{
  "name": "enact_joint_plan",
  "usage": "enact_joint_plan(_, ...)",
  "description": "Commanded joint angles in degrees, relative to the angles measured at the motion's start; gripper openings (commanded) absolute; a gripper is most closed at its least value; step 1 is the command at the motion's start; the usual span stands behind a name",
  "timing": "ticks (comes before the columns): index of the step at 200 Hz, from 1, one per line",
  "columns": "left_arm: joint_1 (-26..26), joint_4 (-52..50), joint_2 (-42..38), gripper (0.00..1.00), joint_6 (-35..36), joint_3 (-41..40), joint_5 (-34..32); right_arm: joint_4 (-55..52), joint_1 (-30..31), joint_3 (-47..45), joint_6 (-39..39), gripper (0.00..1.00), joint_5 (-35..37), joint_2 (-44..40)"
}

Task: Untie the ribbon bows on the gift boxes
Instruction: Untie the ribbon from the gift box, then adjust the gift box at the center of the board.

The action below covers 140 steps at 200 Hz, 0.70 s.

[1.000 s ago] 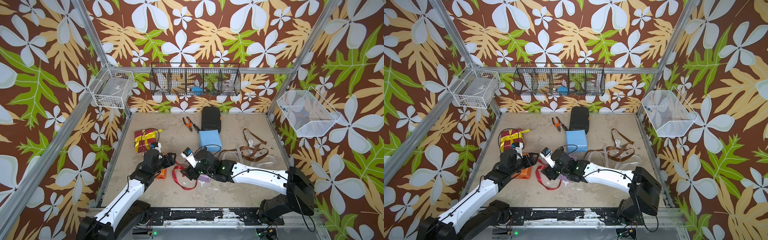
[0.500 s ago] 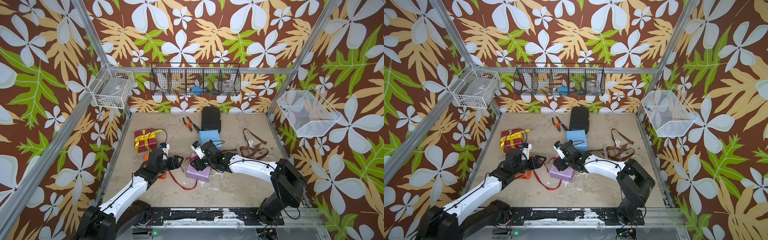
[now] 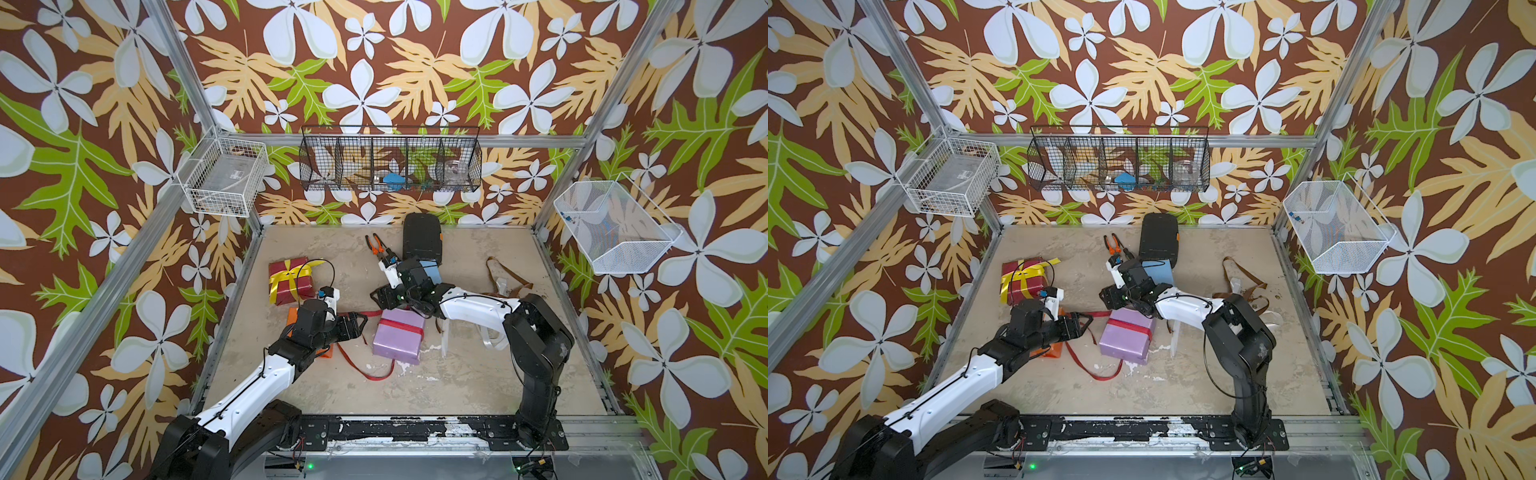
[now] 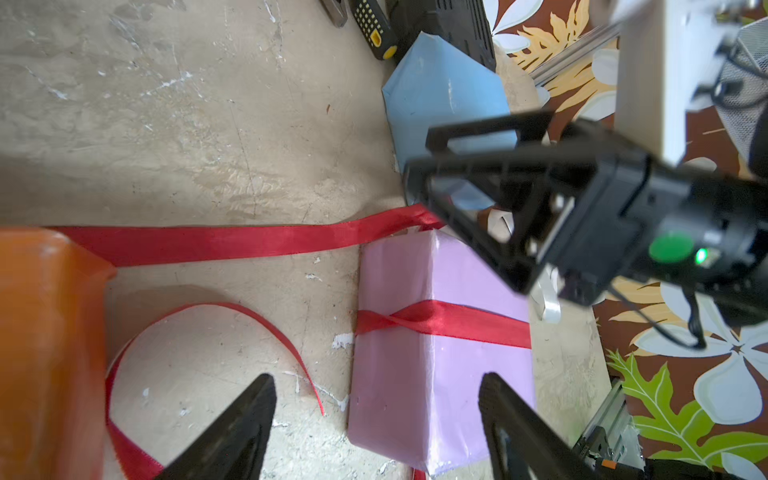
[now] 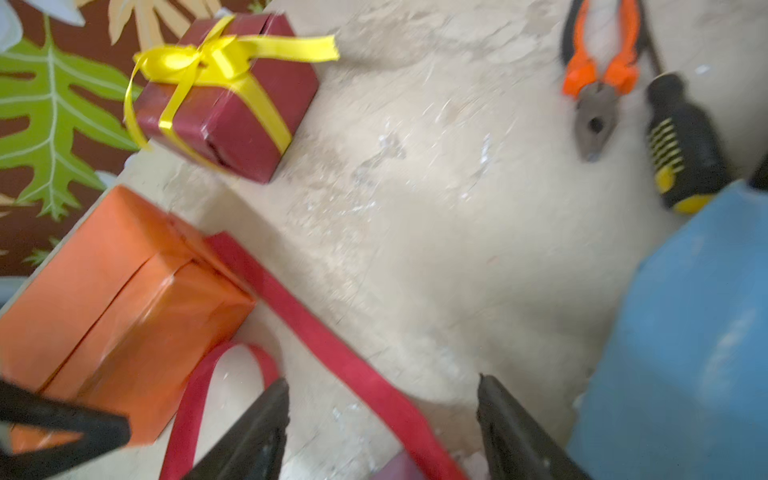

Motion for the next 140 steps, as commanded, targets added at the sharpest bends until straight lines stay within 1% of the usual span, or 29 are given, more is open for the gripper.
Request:
enact_joint_plan(1, -1.42, 1.12, -0.75, 0.79, 1.08, -0.09, 0.80, -0.63, -2.09, -0.81, -0.41, 0.73, -3.04, -2.25)
enact_joint_plan(13, -2.50, 0.53, -1.79, 0.79, 0.60, -0.49, 0.54, -0.54, -2.70, -3.64, -1.31, 0.72, -4.29, -5.02)
enact_joint_plan(23, -2.90, 0.52, -2.96, 0.79, -0.83, -1.24, 1.76, -1.51, -2.83, -5.54, -2.34, 0.69, -5.71, -7.14)
enact_joint_plan(33, -3.23, 1.18, -4.44, 0.79, -3.24, -2.48, 3.39, -2.62, -2.83, -7.80, -3.11, 0.65, -6.60, -9.10)
enact_joint_plan(43, -4.26, 2.64, -6.13, 0.78, -6.42, -4.24, 4.60, -3.39, -2.84, -10.03, -3.61, 0.58, -7.43, -10.88)
enact_joint_plan(51, -5.79, 3.92, -7.45, 0.78, -9.13, -5.73, 4.88, -3.94, -2.94, -11.66, -3.62, 0.57, -7.43, -12.20)
enact_joint_plan(62, -9.29, 5.66, -8.82, 0.78, -12.81, -7.42, 4.27, -4.29, -3.01, -14.07, -3.59, 0.57, -7.66, -13.76)
enact_joint_plan(81, -16.84, 7.69, -9.18, 0.78, -17.31, -9.27, 0.43, -4.14, -3.59, -17.06, -3.54, 0.59, -8.63, -15.79)
enact_joint_plan(95, -20.43, 10.86, -8.02, 0.79, -19.58, -10.39, -1.42, -4.33, -4.27, -18.31, -3.66, 0.62, -9.03, -16.45)
enact_joint_plan(104, -21.55, 14.21, -6.64, 0.79, -20.95, -11.36, -1.50, -4.47, -4.96, -18.97, -3.80, 0.65, -9.70, -16.55)
enact_joint_plan(119, -22.17, 19.38, -3.64, 0.79, -22.39, -12.31, -1.41, -4.78, -6.02, -20.21, -3.59, 0.67, -12.41, -16.76)
enact_joint_plan(140, -22.25, 22.08, -0.70, 0.79, -21.15, -11.68, -4.56, -3.49, -6.39, -23.55, -2.13, 0.67, -15.84, -18.61)
